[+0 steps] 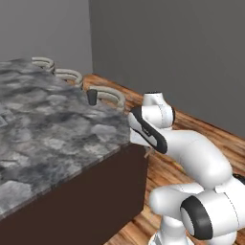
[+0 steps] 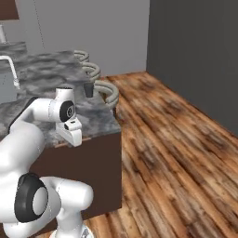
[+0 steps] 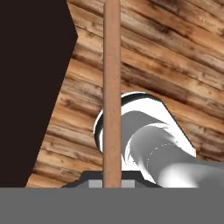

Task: Take a straw from the drawer in front and place it inside the glass cup on the dining counter.

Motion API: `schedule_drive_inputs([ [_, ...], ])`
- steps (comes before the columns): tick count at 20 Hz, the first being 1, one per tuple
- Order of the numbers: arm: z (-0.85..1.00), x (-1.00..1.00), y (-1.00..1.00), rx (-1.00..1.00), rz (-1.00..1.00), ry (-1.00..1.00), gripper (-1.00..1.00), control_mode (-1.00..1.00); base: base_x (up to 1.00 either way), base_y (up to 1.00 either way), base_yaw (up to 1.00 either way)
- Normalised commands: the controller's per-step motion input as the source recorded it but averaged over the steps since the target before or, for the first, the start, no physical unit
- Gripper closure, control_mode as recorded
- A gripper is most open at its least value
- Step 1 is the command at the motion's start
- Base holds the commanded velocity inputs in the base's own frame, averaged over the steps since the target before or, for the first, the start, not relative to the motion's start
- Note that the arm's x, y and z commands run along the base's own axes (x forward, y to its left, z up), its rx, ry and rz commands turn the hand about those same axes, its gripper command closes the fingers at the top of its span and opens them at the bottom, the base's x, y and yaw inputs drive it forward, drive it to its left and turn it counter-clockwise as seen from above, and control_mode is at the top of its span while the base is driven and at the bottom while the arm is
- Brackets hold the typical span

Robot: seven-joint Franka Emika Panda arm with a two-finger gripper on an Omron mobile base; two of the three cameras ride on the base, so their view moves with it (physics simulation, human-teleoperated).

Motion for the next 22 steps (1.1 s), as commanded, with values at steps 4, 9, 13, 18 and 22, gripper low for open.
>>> schedule_drive_inputs([
  [4,0.0,0.0,0.0,0.0,0.0,0.0,1.0,1.0,0.38,-1.0,0.4],
  [9,0.0,0.0,0.0,0.0,0.0,0.0,1.0,1.0,0.39,-1.0,0.39],
  [13,0.0,0.0,0.0,0.0,0.0,0.0,1.0,1.0,0.34,-0.99,0.41],
  [18,0.0,0.0,0.0,0.0,0.0,0.0,1.0,1.0,0.26,-0.79,0.5],
  [22,0.0,0.0,0.0,0.0,0.0,0.0,1.0,1.0,0.27,-0.62,0.57],
])
